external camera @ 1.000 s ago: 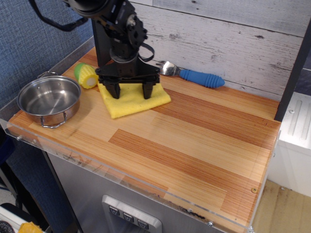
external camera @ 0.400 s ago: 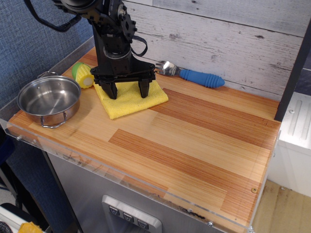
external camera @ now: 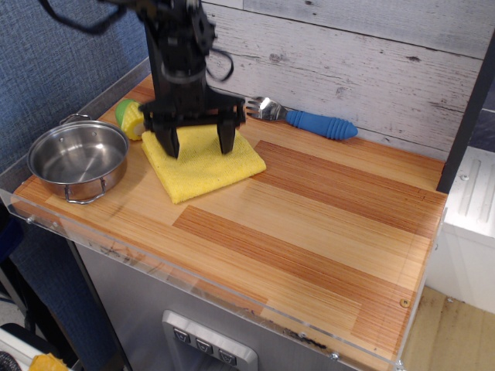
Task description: Move the yellow cloth behind the pan.
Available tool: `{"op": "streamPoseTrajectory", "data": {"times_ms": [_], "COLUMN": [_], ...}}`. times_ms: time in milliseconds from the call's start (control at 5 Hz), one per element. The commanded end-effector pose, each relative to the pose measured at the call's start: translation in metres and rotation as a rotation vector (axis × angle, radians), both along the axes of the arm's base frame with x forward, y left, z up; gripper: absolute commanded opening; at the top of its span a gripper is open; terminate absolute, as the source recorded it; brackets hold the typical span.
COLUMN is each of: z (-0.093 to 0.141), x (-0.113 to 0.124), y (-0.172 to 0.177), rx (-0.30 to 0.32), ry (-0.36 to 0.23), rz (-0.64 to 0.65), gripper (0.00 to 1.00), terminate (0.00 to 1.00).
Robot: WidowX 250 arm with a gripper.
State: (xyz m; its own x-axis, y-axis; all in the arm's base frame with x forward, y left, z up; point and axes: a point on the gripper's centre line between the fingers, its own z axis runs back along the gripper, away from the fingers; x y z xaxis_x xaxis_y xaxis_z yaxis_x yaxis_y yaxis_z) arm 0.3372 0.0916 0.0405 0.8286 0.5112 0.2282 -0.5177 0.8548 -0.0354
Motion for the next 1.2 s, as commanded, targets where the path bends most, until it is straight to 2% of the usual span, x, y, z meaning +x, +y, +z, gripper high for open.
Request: {"op": "streamPoseTrajectory", "data": {"times_ms": [0, 200, 400, 800, 1000], "z": [0.076, 0.102, 0.118, 0.118, 0.118], "x": [-0.004, -0.012, -0.018, -0.018, -0.018], "y": [-0.003, -0.006, -0.014, -0.014, -0.014], "rx": [0.081, 0.099, 0.085, 0.085, 0.085], "ry": [-0.118, -0.172, -0.203, -0.203, -0.203], "rz": [0.024, 0.050, 0.029, 0.029, 0.029], "gripper": [1.00, 1.00, 1.00, 1.00, 1.00], "terminate": [0.00, 0.00, 0.00, 0.00, 1.00]}}
